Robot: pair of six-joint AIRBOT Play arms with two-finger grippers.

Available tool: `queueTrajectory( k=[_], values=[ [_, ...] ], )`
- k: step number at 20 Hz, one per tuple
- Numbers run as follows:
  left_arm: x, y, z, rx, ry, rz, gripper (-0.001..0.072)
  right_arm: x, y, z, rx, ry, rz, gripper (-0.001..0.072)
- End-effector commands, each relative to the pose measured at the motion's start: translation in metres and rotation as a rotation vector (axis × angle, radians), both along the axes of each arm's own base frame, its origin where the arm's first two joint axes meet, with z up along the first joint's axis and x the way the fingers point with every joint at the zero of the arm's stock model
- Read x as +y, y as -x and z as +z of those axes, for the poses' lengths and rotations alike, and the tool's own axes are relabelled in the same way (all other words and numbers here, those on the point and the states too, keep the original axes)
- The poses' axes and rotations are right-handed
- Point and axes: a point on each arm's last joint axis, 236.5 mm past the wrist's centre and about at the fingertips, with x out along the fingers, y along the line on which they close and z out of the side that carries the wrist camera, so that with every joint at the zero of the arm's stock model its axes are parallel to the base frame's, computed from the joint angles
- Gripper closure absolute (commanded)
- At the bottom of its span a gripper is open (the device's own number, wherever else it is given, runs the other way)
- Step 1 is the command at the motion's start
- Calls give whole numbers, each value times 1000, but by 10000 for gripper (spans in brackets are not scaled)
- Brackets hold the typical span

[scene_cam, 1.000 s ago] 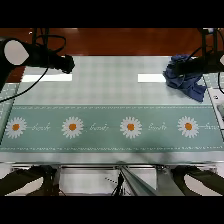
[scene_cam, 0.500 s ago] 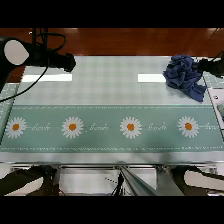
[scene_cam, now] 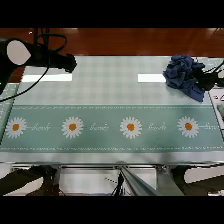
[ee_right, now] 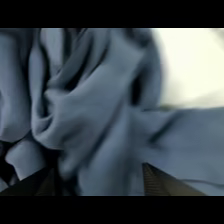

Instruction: Fold the shirts.

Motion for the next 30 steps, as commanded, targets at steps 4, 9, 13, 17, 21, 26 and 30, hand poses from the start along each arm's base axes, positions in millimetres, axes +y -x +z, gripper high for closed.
queueTrajectory(
  k=[4, 9, 13, 17, 21, 26, 30],
  values=[
    [-5, 2, 2, 5, 24, -4, 87, 51, -22, -51, 17, -43, 48, 416],
    [-19, 12, 31, -2, 111, -24, 87, 55, -30, 36, -123, 62, 175, 685],
    [-36, 27, 104, -72, 213, -74, 87, 83, -4, 200, -377, 221, 346, 686],
    [-61, 77, 193, -127, 358, -203, 89, 131, 69, 358, -681, 344, 439, 686],
    [-58, 128, 248, -155, 434, -225, 103, 177, 154, 462, -949, 364, 468, 686],
    [-38, 176, 247, -80, 410, -189, 104, 216, 217, 503, -1085, 275, 539, 686],
    [-13, 187, 217, 56, 350, -57, 105, 242, 211, 453, -909, 186, 699, 686]
  ],
)
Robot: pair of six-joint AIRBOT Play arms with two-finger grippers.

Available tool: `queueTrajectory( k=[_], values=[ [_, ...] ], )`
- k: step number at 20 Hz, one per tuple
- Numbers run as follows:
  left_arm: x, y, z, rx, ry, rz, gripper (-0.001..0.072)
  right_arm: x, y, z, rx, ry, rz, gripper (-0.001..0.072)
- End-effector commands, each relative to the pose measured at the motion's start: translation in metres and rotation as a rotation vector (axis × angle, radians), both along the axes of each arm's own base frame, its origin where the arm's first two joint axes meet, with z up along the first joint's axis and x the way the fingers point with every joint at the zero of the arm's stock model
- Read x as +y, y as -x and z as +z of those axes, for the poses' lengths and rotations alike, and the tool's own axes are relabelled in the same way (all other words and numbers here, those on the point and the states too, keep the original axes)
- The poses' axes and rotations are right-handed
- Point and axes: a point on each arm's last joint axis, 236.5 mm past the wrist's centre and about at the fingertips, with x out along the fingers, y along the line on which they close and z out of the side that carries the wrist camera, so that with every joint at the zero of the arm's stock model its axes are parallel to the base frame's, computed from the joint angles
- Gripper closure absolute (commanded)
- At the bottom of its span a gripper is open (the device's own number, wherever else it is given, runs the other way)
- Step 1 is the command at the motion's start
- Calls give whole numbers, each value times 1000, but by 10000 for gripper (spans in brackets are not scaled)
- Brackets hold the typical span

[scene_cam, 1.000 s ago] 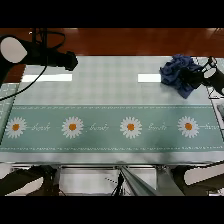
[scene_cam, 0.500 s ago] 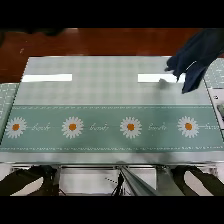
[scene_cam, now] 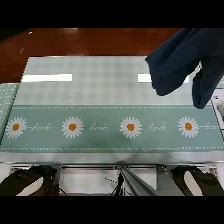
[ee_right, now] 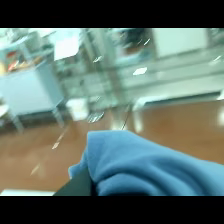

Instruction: Fold the shirts.

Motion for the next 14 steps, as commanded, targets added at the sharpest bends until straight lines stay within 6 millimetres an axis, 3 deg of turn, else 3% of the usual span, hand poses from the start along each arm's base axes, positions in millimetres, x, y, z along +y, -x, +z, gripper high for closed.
queueTrajectory(
  k=[1, 3, 5, 7, 10, 12, 14],
  values=[
    [29, 13, -27, 145, -76, 115, 105, 29, 5, -41, 166, 24, 149, 686],
    [45, 11, -37, 173, -121, 178, 105, 45, -5, -71, 280, 4, 239, 686],
    [58, 7, -41, 175, -158, 229, 105, 80, -9, -105, 365, 39, 358, 686],
    [71, 1, -42, 166, -186, 280, 105, 130, -1, -156, 472, 132, 498, 686],
    [89, -7, -44, 143, -246, 334, 104, 212, 28, -238, 585, 291, 672, 685],
    [94, -11, -46, 127, -291, 328, 105, 245, 41, -293, 636, 423, 704, 686],
    [94, -16, -53, 126, -332, 303, 105, 258, 46, -351, 730, 529, 667, 685]
  ],
)
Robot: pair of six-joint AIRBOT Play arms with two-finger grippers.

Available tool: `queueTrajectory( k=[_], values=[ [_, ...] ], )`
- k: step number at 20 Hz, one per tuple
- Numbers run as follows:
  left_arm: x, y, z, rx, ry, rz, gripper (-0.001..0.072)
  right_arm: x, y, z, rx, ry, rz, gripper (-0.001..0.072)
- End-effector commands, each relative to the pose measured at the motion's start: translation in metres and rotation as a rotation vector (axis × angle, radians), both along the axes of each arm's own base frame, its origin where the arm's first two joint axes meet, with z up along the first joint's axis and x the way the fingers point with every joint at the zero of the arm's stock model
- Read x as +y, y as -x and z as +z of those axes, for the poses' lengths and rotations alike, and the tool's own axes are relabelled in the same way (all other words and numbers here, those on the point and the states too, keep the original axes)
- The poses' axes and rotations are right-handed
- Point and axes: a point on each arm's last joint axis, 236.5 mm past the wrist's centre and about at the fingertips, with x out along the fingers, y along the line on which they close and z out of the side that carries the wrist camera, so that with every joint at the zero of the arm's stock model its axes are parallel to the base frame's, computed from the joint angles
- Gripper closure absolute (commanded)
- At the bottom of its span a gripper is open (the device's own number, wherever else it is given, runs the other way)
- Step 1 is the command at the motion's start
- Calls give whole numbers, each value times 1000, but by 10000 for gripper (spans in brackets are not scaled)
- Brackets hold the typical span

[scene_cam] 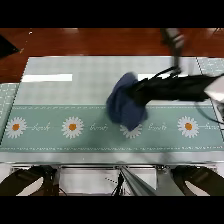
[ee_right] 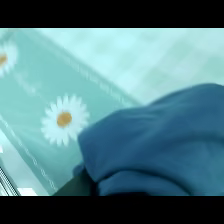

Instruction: Fold the shirts.

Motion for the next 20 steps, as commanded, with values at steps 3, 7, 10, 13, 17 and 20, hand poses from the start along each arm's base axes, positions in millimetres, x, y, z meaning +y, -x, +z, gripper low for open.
queueTrajectory(
  k=[3, 7, 10, 13, 17, 20],
  values=[
    [7, -16, -42, 81, -143, -62, 104, 34, 20, -142, 153, 301, 11, 553],
    [-3, -30, -117, 212, -202, -143, 104, 26, 15, -144, 172, 322, 0, 250],
    [-16, -19, -186, 350, -209, -247, 107, -26, 3, -108, 120, 401, -44, 101],
    [-22, -1, -251, 477, -191, -288, 107, -129, -23, -77, 23, 601, -211, 101],
    [-47, 28, -312, 593, -25, -344, 107, -245, -44, -57, 48, 689, -493, 101],
    [-85, 40, -333, 574, 145, -425, 107, -274, -48, -72, 154, 546, -604, 101]
  ],
)
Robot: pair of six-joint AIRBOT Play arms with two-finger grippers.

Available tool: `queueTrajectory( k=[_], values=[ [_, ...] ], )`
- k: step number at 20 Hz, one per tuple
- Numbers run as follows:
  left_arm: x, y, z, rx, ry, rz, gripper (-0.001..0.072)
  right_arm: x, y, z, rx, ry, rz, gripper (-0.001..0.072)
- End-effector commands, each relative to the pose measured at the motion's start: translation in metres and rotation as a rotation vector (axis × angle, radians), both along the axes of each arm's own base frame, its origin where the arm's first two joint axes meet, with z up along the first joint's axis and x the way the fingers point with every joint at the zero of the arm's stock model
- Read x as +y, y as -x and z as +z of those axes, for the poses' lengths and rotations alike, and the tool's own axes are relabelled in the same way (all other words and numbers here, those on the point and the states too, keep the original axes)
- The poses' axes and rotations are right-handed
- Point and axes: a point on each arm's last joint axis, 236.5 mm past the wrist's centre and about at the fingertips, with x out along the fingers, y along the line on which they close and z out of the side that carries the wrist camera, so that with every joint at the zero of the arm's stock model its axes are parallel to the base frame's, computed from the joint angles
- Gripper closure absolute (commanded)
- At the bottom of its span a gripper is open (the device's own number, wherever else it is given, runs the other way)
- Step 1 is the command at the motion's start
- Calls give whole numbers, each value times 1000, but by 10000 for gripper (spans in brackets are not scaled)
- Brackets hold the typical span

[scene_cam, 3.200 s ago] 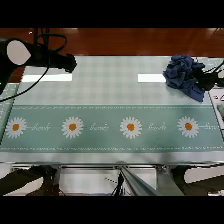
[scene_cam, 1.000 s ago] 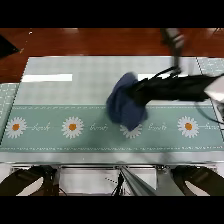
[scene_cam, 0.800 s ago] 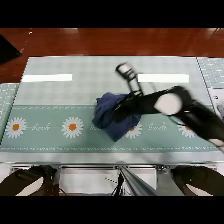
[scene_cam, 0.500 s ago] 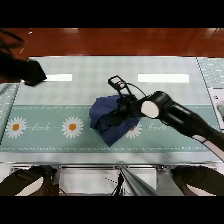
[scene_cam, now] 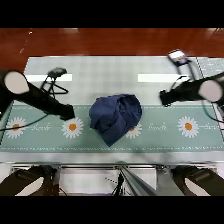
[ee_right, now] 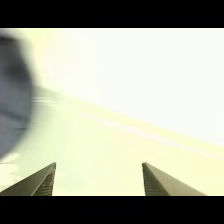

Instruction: Fold the shirts.

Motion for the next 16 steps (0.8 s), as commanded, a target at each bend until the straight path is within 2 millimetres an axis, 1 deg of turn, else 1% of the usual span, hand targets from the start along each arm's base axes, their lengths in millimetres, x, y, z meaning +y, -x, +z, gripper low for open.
queueTrajectory(
  k=[1, 3, 5, 7, 9, 11, 12, 13, 14, 15, 16],
  values=[
    [-42, 16, -29, 24, 206, -23, 107, -48, 3, -13, 35, -130, -179, 101],
    [-50, 24, -46, 17, 222, -45, 107, -50, 11, -29, 79, -244, -233, 101],
    [-60, 30, -57, -21, 234, -108, 107, -34, 17, -38, 110, -372, -199, 101],
    [-67, 25, -64, -73, 227, -112, 107, -21, 21, -44, 129, -469, -210, 101],
    [-75, 18, -68, -127, 224, -115, 107, -15, 25, -52, 148, -498, -218, 101],
    [-86, 14, -75, -155, 218, -128, 107, -9, 27, -55, 159, -527, -225, 101],
    [-90, 13, -81, -156, 212, -129, 186, -9, 27, -55, 159, -531, -225, 101],
    [-93, 13, -87, -152, 204, -134, 469, -7, 25, -55, 158, -544, -230, 101],
    [-94, 14, -93, -142, 197, -138, 646, -5, 21, -55, 152, -567, -248, 101],
    [-94, 16, -100, -125, 189, -137, 685, 0, 15, -54, 147, -604, -267, 102],
    [-93, 18, -103, -110, 184, -139, 686, 5, 7, -56, 144, -644, -284, 101]
  ],
)
